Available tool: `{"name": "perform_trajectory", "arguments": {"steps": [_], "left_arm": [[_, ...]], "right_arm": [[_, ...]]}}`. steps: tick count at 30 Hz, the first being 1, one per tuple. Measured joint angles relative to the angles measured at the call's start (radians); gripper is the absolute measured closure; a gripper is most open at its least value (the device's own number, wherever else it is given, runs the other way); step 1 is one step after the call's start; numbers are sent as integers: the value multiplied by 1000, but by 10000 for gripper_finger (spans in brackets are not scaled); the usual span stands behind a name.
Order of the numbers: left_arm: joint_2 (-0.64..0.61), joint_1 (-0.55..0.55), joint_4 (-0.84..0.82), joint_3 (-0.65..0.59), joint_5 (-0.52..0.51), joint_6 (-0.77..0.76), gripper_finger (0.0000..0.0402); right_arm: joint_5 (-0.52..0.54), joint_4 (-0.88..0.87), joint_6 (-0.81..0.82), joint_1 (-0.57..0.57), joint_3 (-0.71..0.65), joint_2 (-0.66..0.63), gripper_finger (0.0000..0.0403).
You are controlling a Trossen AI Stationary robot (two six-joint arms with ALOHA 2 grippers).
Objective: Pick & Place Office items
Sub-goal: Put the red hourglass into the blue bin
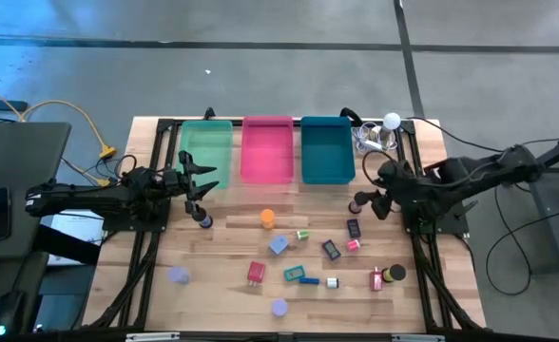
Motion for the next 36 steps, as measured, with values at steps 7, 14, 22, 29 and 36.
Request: {"name": "perform_trajectory", "arguments": {"steps": [7,14,22,29,36], "left_arm": [[0,0,0,0,1,-91,215],[0,0,-1,0,1,-161,215],[0,0,-13,0,1,-214,215],[0,0,-31,0,1,-207,215],[0,0,-35,0,1,-206,215]], "right_arm": [[-114,-94,90,-154,7,115,164],[-174,-77,21,-237,7,221,166],[-239,-67,-33,-263,7,309,167],[-265,-64,-55,-297,7,328,167],[-265,-67,-50,-309,7,327,167]]}}
